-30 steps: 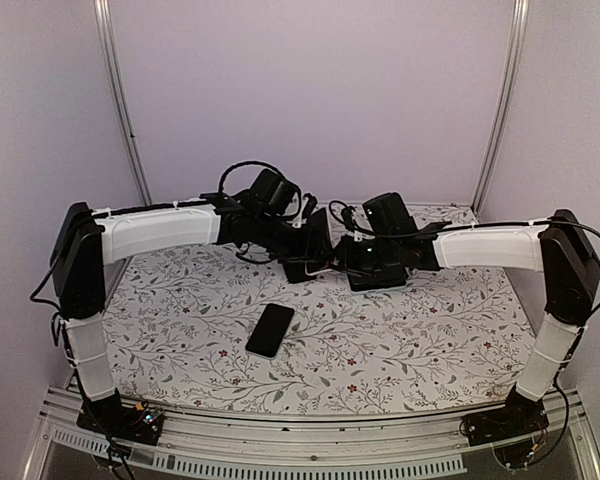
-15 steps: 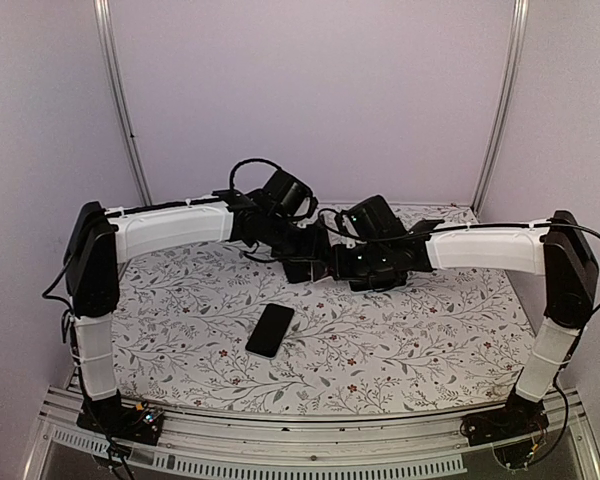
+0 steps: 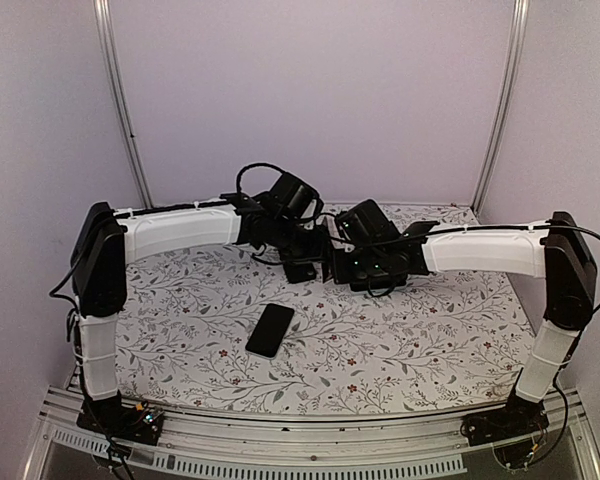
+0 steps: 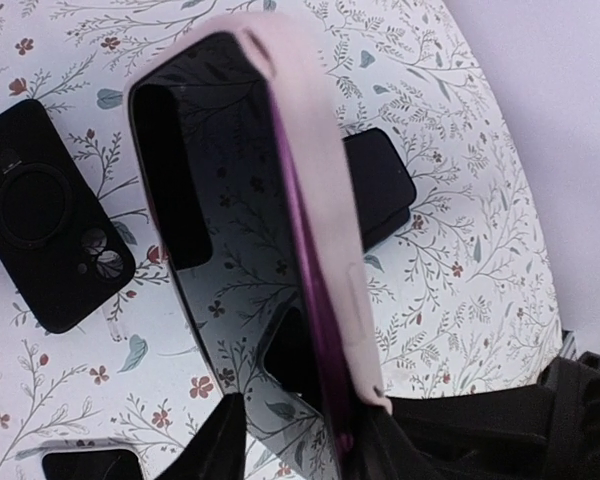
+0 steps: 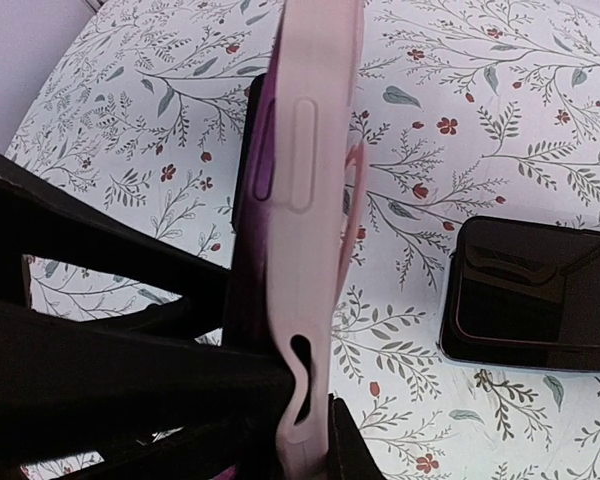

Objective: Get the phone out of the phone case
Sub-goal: Remove the phone case from the phone.

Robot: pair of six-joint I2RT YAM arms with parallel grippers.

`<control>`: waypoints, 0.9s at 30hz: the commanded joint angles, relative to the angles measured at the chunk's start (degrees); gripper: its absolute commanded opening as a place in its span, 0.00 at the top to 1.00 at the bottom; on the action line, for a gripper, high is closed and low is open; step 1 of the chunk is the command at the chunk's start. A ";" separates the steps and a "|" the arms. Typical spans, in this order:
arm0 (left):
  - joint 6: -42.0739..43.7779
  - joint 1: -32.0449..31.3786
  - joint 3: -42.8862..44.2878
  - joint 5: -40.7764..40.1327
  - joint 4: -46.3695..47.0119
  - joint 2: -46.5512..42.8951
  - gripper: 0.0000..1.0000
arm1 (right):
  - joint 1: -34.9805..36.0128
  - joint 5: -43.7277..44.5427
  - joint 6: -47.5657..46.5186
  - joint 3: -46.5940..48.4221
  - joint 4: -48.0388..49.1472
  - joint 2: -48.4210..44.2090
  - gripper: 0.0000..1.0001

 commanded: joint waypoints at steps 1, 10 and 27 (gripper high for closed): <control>-0.02 1.88 -2.92 -6.93 -3.48 4.70 0.67 | 2.71 0.65 -2.40 4.77 5.64 -2.26 1.00; -0.08 2.91 -6.64 -7.14 -1.57 4.16 0.84 | 2.73 0.45 -2.65 4.19 4.83 -2.46 1.00; 2.84 3.47 -10.00 -0.22 3.43 2.85 0.85 | 2.54 -1.49 -3.22 2.43 6.15 -4.34 1.00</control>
